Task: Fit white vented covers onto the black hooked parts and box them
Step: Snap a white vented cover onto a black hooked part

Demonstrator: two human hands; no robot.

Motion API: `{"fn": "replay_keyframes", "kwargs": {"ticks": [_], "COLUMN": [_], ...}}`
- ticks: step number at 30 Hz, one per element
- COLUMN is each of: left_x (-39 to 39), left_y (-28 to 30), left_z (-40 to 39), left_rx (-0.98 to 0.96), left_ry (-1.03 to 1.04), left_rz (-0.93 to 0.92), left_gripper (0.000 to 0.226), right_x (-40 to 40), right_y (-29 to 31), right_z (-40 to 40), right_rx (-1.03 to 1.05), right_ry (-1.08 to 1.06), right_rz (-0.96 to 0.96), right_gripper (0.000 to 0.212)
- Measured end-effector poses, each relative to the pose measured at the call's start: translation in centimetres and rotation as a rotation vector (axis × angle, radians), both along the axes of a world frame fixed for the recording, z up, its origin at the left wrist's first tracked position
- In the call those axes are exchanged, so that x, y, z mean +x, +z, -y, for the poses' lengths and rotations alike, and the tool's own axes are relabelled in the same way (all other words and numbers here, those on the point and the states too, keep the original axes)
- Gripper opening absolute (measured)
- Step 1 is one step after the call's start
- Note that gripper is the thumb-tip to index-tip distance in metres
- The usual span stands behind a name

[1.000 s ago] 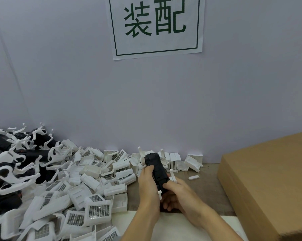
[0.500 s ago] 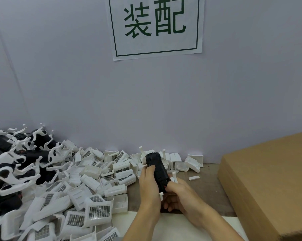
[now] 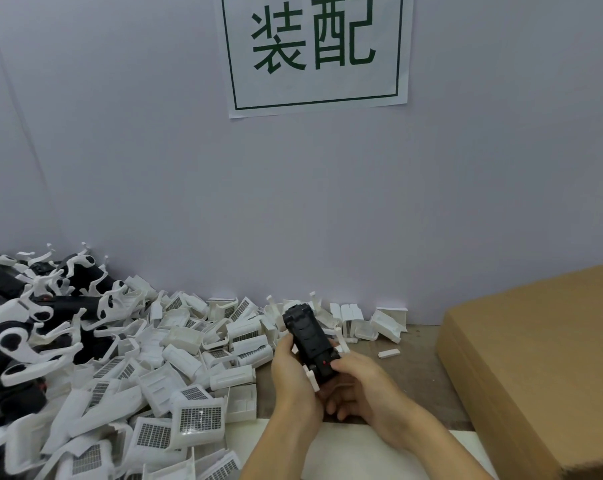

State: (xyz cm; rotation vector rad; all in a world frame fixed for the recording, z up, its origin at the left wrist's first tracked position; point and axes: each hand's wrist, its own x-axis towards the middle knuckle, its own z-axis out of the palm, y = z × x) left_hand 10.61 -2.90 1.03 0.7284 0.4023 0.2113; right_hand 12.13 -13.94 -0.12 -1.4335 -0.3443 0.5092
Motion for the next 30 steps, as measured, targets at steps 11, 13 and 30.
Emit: {"fn": "replay_keyframes", "kwargs": {"ticks": [11, 13, 30], "left_x": [0.5, 0.4, 0.2], "left_y": [0.4, 0.4, 0.1], "left_z": [-1.1, -1.0, -0.3], "left_rx": [-0.101, -0.083, 0.189], "left_ry": [0.014, -0.04, -0.04], "left_rz": [0.116, 0.089, -0.001], "left_gripper": [0.02, 0.018, 0.029], "right_x": [1.3, 1.6, 6.3], "right_y": [-1.3, -1.6, 1.7], "right_z": [0.8, 1.2, 1.4], "right_rx": [-0.346, -0.402, -1.181], "right_ry": [-0.499, -0.571, -0.506], "right_rz": [0.401, 0.486, 0.541], "right_gripper": [0.036, 0.033, 0.021]}}
